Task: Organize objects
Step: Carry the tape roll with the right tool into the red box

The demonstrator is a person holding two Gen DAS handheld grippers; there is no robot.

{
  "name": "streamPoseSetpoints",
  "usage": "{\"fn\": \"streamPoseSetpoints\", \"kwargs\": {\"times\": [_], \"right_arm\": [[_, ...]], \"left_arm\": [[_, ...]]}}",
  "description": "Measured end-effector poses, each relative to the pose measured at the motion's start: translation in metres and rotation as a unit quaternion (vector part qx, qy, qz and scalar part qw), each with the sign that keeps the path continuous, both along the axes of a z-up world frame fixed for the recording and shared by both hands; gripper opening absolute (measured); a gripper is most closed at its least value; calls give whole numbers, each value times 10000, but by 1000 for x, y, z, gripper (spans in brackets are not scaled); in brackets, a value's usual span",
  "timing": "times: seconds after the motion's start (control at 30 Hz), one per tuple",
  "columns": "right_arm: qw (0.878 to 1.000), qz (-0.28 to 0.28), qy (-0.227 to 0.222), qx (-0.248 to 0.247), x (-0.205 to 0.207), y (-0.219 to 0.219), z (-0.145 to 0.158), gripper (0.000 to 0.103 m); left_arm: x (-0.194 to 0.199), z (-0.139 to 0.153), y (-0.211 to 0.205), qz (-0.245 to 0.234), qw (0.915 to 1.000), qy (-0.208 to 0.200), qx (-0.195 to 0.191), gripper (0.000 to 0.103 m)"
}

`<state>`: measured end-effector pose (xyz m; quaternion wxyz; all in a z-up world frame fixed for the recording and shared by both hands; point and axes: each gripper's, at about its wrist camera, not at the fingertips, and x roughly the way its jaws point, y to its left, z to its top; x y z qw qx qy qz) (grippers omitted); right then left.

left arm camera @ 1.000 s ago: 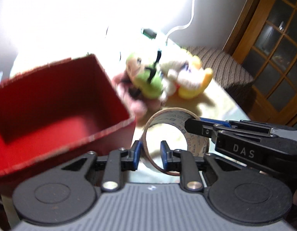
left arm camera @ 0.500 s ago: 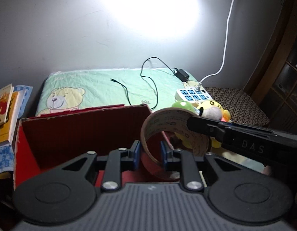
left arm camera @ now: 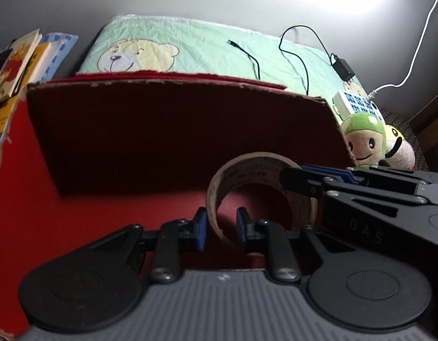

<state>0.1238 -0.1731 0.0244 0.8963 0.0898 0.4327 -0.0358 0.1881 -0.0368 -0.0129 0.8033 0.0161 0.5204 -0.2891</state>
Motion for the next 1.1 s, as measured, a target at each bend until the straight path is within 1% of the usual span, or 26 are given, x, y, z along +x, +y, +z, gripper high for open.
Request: {"fn": "streamPoseSetpoints", "kwargs": {"times": [0.07, 0.17, 0.3, 0.53, 0.63, 0.8, 1.0, 1.1], "right_arm": [[9998, 88, 53, -146, 5, 1, -4, 15], [9996, 180, 101, -216, 14, -1, -9, 14], [9991, 254, 103, -309, 20, -2, -11, 12], [9990, 253, 118, -336, 20, -3, -12, 11], [9991, 250, 103, -323, 21, -2, -12, 12], [9997, 158, 26, -163, 20, -4, -9, 14], [9998, 27, -139, 145, 14, -8, -1, 21], [9993, -125, -287, 194, 12, -11, 4, 24]], "left_arm": [[5, -5, -2, 24, 9999, 98, 51, 18], [11, -10, -4, 92, 9997, 191, 128, 18], [17, -9, -4, 177, 9994, 259, 118, 18], [25, -15, -5, 157, 9988, 432, 136, 18], [26, -14, -6, 138, 9988, 446, 155, 18], [23, -11, -9, 23, 9993, 268, 253, 19], [22, -8, -3, -29, 9996, 53, 283, 28], [19, -2, 1, -37, 9991, -200, 363, 30]]}}
